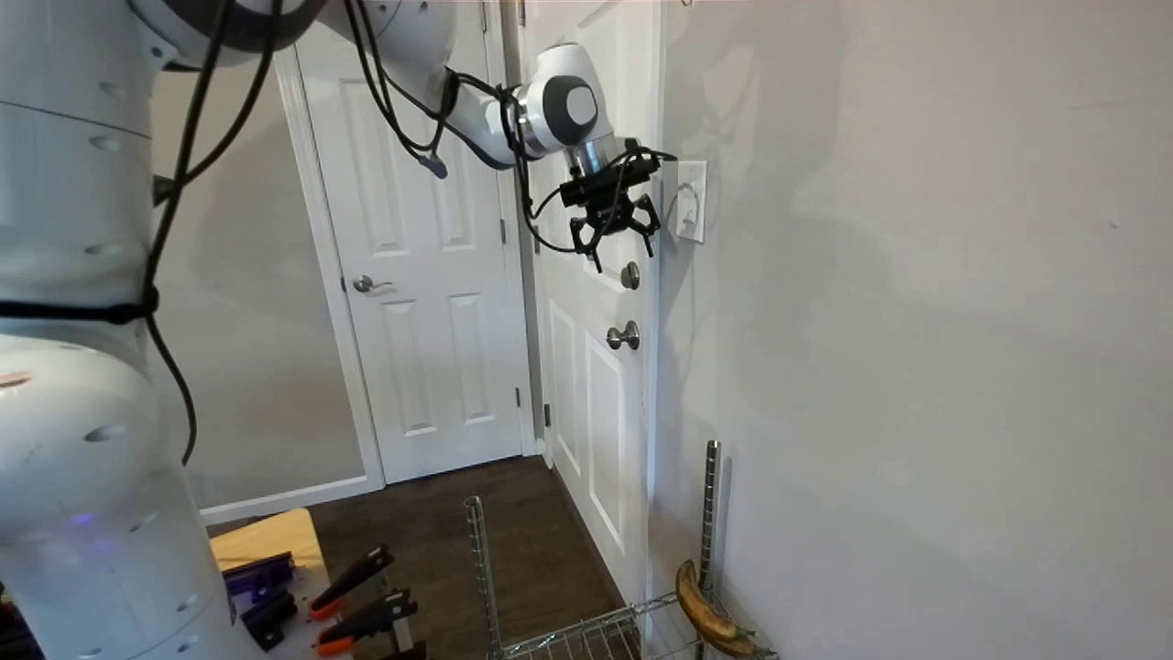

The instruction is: Flip the switch on the wall

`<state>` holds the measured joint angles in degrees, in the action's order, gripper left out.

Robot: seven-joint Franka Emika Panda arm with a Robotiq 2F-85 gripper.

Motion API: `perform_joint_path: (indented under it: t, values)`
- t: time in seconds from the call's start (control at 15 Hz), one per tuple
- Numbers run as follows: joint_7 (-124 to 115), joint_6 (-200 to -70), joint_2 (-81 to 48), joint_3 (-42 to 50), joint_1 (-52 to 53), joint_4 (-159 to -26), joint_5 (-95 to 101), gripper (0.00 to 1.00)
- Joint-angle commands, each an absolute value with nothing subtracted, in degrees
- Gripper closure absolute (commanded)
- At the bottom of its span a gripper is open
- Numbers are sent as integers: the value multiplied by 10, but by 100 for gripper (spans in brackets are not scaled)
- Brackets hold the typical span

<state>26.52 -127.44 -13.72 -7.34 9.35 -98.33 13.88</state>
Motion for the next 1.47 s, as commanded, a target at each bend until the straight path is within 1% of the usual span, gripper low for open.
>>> perform_joint_path:
  t: [0.0, 1.4]
  values:
    - [251, -1257, -138, -79, 89, -970, 140, 0]
    - [240, -1243, -137, -79, 90, -958, 140, 0]
